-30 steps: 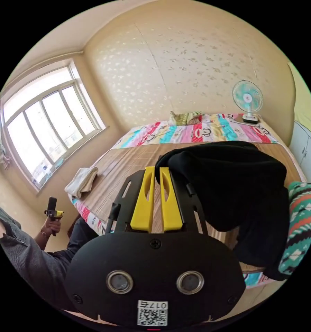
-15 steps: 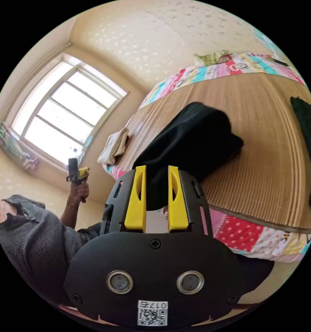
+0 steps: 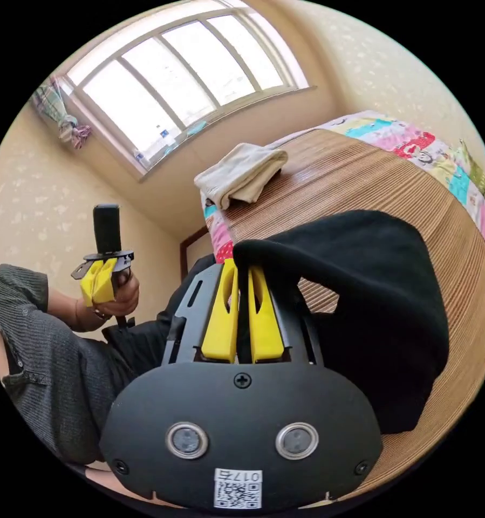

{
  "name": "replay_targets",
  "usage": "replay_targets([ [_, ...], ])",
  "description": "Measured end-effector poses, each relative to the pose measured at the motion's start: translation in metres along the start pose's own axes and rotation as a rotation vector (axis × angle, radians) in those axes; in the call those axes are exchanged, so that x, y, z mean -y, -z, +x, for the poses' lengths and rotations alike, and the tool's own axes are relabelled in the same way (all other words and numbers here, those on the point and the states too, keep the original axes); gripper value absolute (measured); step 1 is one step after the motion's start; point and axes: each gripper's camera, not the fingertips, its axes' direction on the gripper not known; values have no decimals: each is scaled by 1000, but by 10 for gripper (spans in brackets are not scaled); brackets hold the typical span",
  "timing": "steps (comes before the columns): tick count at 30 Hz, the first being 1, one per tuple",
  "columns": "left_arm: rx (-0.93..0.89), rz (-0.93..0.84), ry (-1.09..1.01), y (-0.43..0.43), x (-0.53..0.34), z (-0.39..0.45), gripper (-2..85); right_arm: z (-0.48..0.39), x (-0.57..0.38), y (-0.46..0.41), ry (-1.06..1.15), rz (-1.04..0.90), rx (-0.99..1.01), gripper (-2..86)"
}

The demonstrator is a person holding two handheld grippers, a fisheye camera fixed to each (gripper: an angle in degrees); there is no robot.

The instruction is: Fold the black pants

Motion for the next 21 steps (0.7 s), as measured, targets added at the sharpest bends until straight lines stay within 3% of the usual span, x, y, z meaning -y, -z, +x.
replay_targets([
  [2, -9, 81, 70, 3, -6, -10, -10, 12, -16, -25, -54, -14, 89, 29],
  [5, 87, 67, 85, -3, -10, -15, -10, 19, -61, 2, -87, 191, 121, 28],
  [7, 200, -15, 73, -17, -8, -15, -10, 38, -107, 50, -221, 376, -30, 28],
  [10, 343, -170, 11, -54, 2, -13, -10, 84, -152, 100, -526, 484, -293, 42],
  [12, 346, -240, -1, -83, 10, -15, -10, 121, -151, 113, -664, 434, -348, 74],
  [16, 249, -269, -38, -150, 29, -16, -10, 199, -93, 93, -927, 122, -546, 175],
  [18, 305, -281, -90, -182, 34, -8, -10, 218, -70, 73, -970, 79, -531, 194],
  [21, 510, -349, -182, -246, 42, 9, -10, 227, -34, 38, -979, -46, -699, 225],
])
